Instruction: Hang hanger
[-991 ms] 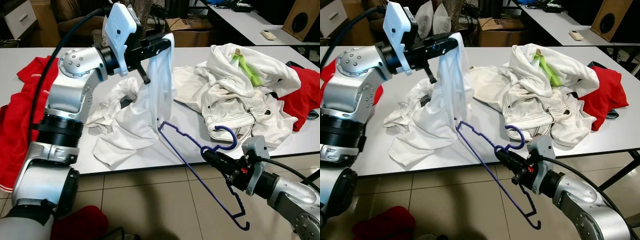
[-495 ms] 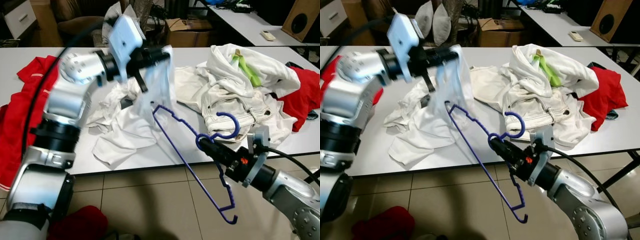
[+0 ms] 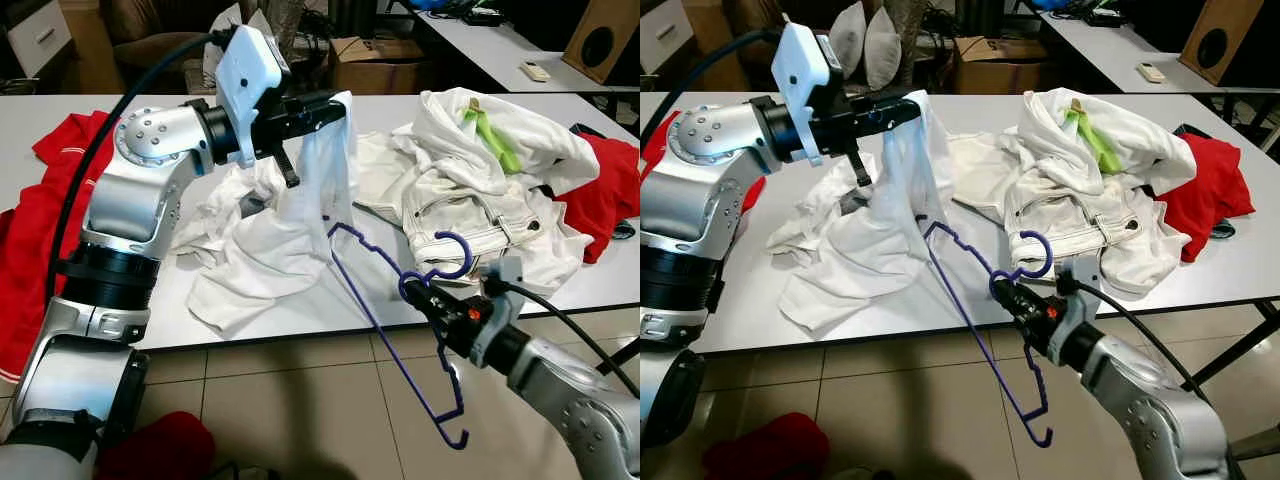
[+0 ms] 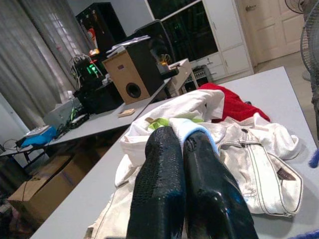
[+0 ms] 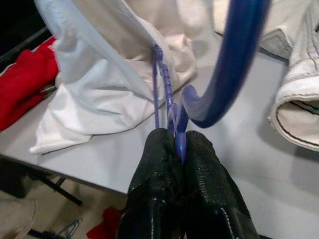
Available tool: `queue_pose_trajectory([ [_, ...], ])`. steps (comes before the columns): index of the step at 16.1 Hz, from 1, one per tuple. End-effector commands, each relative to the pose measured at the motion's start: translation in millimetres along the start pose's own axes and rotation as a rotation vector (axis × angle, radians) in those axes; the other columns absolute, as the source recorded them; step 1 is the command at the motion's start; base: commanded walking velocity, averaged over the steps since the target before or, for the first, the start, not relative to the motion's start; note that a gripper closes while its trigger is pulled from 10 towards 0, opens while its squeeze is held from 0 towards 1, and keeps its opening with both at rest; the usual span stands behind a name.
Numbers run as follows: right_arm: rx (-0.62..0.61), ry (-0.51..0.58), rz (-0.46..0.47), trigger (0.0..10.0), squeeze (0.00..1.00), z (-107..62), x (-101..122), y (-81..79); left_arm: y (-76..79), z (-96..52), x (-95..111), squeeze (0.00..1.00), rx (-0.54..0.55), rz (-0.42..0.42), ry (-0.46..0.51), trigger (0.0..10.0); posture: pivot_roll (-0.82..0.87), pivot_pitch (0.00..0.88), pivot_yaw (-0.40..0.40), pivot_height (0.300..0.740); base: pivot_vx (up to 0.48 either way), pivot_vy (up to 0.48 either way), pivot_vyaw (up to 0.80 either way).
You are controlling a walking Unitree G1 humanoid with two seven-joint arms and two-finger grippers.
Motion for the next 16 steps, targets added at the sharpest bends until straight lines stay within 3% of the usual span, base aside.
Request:
queue_pose_trajectory([
  [1, -0.038, -0.006, 0.028, 10.0, 0.00, -1.4, 1.3, 6.5, -0.5, -1.3, 11.3, 0.00, -0.003, 0.033, 0.018, 0.0, -0.20, 0.000, -0.016, 0.740, 0.000, 0.000, 0.00],
  [3, -0.053, 0.016, 0.079, 10.0, 0.00, 2.0, 4.8, 10.7, -14.8, -8.3, 8.0, 0.00, 0.088, 0.056, -0.007, 0.0, -0.20, 0.000, -0.018, 0.740, 0.000, 0.000, 0.00],
  [5, -0.121, 0.033, 0.097, 10.0, 0.00, 6.2, 12.3, 25.2, -30.9, -13.6, 4.7, 0.00, 0.191, 0.071, -0.023, 0.0, -0.21, 0.000, -0.014, 0.740, 0.000, 0.000, 0.00],
  [6, -0.230, 0.061, 0.079, 10.0, 0.00, 11.3, 29.3, 51.2, -51.3, -19.3, 10.1, 0.00, 0.325, 0.097, 0.007, 0.0, -0.21, 0.000, -0.010, 0.740, 0.000, 0.000, 0.00],
  [7, -0.371, 0.151, 0.012, 10.0, 0.00, 12.5, 64.6, 81.3, -72.8, -28.3, 24.6, 0.00, 0.480, 0.150, 0.068, 0.0, -0.21, 0.000, -0.009, 0.740, 0.000, 0.000, 0.00],
  [8, -0.435, 0.281, -0.045, 10.0, 0.00, 9.3, 100.9, 94.7, -83.7, -35.8, 39.8, 0.00, 0.562, 0.173, 0.140, 0.0, -0.20, 0.000, -0.010, 0.740, 0.000, 0.000, 0.00],
  [9, -0.448, 0.438, -0.042, 10.0, 0.00, 3.5, 136.8, 97.2, -90.4, -44.3, 57.6, 0.00, 0.616, 0.163, 0.237, 0.0, -0.20, 0.000, -0.012, 0.740, 0.000, 0.000, 0.00],
  [10, -0.387, 0.580, -0.017, 10.0, 0.00, -1.5, 168.3, 88.3, -93.0, -55.2, 74.4, 0.00, 0.646, 0.178, 0.315, 0.0, -0.19, 0.000, -0.021, 0.740, 0.000, 0.000, 0.00],
  [11, -0.331, 0.587, -0.017, 10.0, 0.00, 1.5, 172.4, 79.7, -92.5, -59.6, 76.7, 0.00, 0.645, 0.193, 0.314, 0.0, -0.19, 0.000, -0.025, 0.740, 0.000, 0.000, 0.00],
  [13, -0.250, 0.412, -0.025, 10.0, 0.00, 25.0, 129.7, 61.7, -77.2, -54.7, 51.5, 0.00, 0.543, 0.164, 0.225, 0.0, -0.18, 0.000, -0.038, 0.740, 0.000, 0.000, 0.00],
  [14, -0.203, 0.336, -0.028, 10.0, 0.00, 36.1, 106.9, 50.9, -60.0, -45.7, 36.0, 0.00, 0.444, 0.146, 0.199, 0.0, -0.18, 0.000, -0.037, 0.740, 0.000, 0.000, 0.00],
  [16, -0.163, 0.273, 0.050, 10.0, 0.00, 43.6, 83.2, 38.9, -29.6, -33.2, 16.0, 0.00, 0.298, 0.092, 0.152, 0.0, -0.18, 0.000, -0.036, 0.740, 0.000, 0.000, 0.00],
])
Point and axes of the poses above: a point about 5 cm out from each wrist's last joint towards the gripper, its own z axis pointing out of the wrist towards the gripper, its own x axis along the axis of the wrist's last joint, y = z × x, the point moved 3 cm from there along z, pointing out of the wrist towards the gripper, and after that the axes turned 14 degrees about -z, right-handed, at the moved point
